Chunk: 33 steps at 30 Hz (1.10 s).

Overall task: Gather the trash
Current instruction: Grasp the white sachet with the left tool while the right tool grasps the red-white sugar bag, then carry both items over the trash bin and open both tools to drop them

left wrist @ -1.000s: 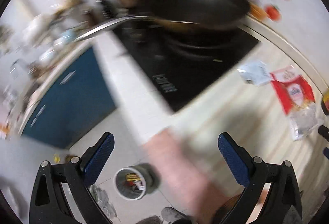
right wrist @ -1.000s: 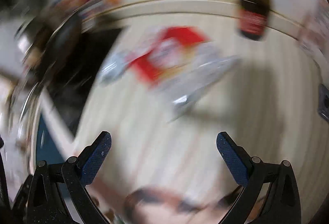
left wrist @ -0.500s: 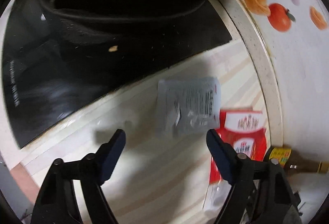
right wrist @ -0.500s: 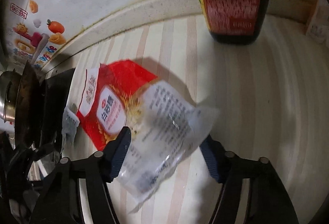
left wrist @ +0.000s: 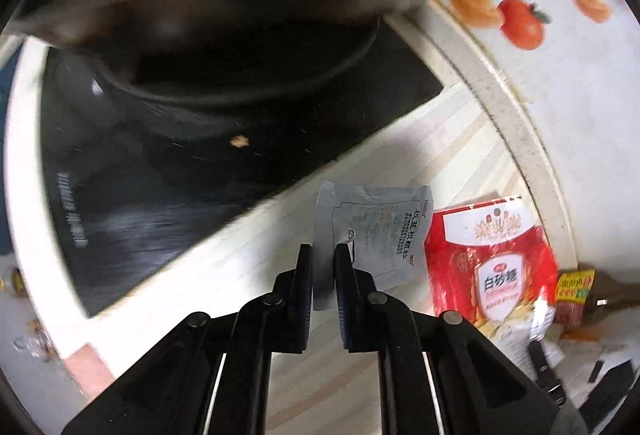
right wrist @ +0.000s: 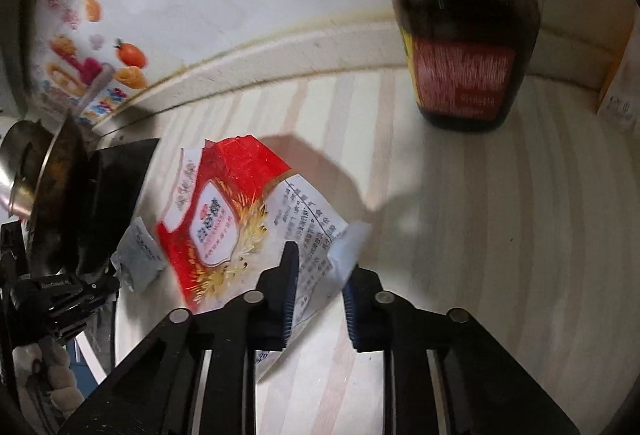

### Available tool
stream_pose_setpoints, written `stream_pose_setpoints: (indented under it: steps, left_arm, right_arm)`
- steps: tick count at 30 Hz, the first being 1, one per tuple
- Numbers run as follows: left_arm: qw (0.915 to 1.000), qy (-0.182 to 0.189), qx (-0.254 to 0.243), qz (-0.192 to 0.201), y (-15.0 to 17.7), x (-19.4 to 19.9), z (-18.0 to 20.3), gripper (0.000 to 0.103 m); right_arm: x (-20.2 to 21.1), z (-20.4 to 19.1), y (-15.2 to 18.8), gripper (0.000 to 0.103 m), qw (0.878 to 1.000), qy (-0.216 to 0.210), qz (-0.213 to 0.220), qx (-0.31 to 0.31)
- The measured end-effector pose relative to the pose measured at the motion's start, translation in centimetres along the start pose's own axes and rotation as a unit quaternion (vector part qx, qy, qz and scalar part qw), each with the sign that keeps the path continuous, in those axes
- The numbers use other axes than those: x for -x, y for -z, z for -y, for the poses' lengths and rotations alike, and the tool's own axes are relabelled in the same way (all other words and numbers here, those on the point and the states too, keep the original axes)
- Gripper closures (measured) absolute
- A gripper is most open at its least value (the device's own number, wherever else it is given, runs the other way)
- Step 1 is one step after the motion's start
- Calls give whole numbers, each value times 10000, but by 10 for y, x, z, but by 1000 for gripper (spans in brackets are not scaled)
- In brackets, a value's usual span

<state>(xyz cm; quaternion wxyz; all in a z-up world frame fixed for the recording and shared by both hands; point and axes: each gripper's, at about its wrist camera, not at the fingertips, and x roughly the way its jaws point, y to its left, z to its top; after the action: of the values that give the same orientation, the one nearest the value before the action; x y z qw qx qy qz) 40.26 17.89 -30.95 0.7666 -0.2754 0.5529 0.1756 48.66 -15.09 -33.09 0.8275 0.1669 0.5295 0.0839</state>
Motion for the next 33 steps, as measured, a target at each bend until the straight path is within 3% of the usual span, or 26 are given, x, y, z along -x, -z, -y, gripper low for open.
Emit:
stream_pose_setpoints:
  steps: [6, 10, 17, 21, 26, 33]
  left_arm:
    - [9982, -170, -107, 570, 30, 70, -34, 95]
    - [9973, -187, -3, 714, 63, 104, -73, 95]
    - [9921, -486, 632, 968, 142, 163, -192, 95]
    - [9850, -781, 1124, 1055, 198, 183, -273, 95]
    - [9733, -1235, 1732, 861, 266, 176, -378, 95]
    - [9480, -1606, 2737, 231, 343, 95, -502, 95]
  right_arm:
    - [50, -32, 10, 91, 9970, -193, 319, 673]
    - [84, -57, 30, 92, 9931, -397, 420, 1024]
    - [145, -122, 99, 92, 9779, -797, 468, 1874]
    - [163, -171, 165, 92, 9641, -1048, 265, 2425]
    - [151, -232, 269, 92, 9425, -1308, -224, 3066]
    - [50, -298, 429, 92, 9041, -1308, -1308, 3852]
